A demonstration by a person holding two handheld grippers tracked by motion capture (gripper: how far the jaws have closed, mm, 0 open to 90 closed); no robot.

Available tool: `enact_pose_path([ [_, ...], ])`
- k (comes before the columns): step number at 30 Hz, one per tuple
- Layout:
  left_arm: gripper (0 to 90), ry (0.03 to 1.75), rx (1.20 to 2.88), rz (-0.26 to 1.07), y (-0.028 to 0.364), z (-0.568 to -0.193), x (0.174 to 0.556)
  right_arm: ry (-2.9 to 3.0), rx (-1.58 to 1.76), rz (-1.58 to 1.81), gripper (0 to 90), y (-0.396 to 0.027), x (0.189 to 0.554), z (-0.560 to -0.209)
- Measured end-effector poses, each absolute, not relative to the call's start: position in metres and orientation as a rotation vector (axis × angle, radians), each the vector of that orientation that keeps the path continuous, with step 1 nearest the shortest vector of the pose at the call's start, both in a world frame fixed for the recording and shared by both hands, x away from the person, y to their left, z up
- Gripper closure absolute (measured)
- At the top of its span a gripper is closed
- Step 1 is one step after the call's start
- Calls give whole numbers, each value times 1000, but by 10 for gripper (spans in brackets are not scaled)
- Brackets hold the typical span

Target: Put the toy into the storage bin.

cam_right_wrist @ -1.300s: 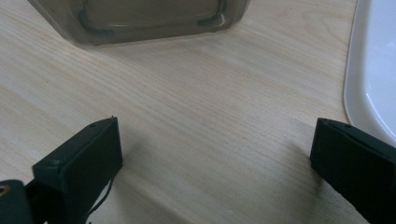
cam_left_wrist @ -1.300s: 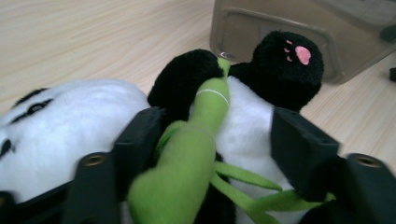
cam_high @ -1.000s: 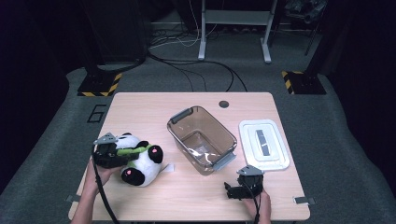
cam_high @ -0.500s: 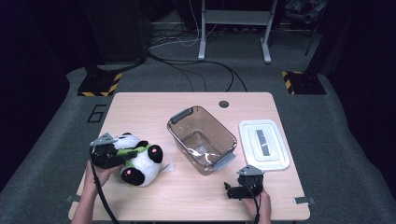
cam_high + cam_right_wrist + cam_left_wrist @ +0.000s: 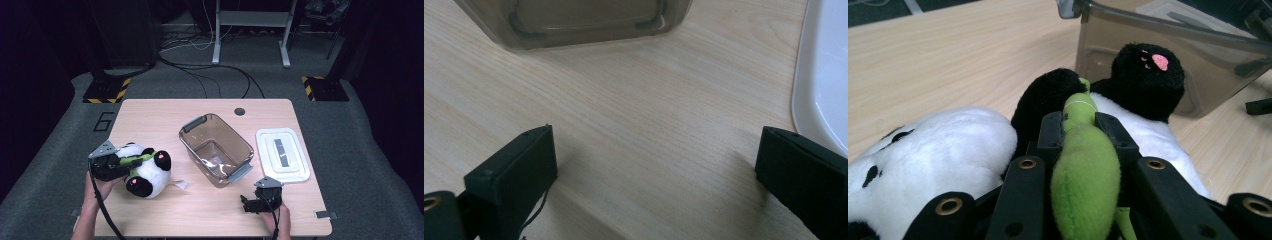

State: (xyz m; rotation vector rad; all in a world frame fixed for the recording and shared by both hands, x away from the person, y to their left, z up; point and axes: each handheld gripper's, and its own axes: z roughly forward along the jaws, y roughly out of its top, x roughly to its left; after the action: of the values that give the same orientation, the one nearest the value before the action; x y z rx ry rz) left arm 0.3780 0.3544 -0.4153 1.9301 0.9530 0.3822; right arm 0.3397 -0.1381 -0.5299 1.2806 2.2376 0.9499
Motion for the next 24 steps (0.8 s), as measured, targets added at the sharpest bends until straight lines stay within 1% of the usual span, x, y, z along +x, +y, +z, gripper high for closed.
enact_pose_path([
  [12,748,897,1937,423,355,-386,366,2242,1277,952,26,-139,340,-530],
  [24,748,852,1949,465,349,-356,365,2240,1277,950,27,-139,340,-530],
])
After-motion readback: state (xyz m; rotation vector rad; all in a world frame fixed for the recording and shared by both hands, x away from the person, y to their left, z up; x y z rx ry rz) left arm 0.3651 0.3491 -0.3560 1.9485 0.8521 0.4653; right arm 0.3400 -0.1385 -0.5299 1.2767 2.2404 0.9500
